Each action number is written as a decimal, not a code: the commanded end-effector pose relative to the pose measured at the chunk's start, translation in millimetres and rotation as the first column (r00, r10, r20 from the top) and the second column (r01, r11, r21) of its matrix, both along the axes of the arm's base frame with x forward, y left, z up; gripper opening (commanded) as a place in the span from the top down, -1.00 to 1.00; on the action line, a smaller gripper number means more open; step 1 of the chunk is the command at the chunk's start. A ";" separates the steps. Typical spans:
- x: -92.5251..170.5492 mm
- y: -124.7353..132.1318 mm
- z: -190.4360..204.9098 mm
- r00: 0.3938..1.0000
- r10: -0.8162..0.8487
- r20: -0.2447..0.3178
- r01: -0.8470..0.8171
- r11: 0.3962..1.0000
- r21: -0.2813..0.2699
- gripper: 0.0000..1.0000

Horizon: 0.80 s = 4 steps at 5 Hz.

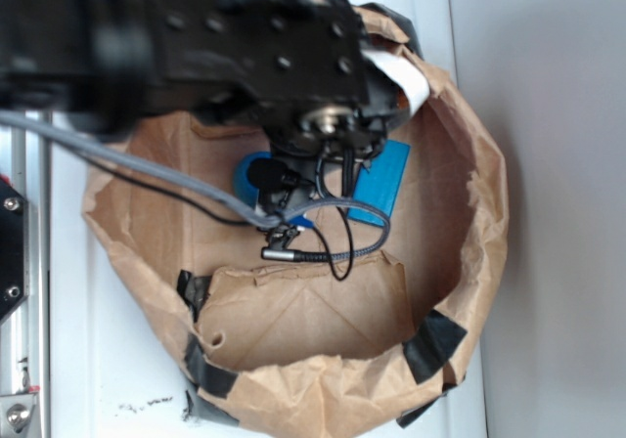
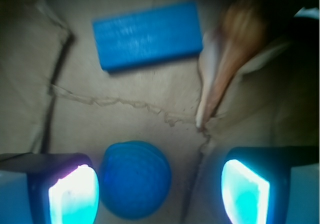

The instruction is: Grab the blue ball.

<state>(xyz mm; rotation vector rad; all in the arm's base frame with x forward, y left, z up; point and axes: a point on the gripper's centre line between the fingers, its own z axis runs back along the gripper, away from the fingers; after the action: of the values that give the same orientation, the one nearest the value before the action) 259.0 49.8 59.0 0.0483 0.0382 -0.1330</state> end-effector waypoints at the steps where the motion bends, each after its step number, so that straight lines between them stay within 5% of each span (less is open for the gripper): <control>1: 17.2 -18.2 -18.8 1.000 -0.020 -0.023 0.020 1.000 0.020 -1.00; 2: 18.6 -15.9 -22.5 0.999 -0.022 -0.043 0.023 0.999 0.035 1.00; 4: 21.3 -4.5 -5.0 0.999 -0.016 0.043 0.015 1.000 0.028 1.00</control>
<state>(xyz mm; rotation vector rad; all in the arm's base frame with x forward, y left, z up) 277.4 36.6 37.3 0.0666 0.0534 -0.1732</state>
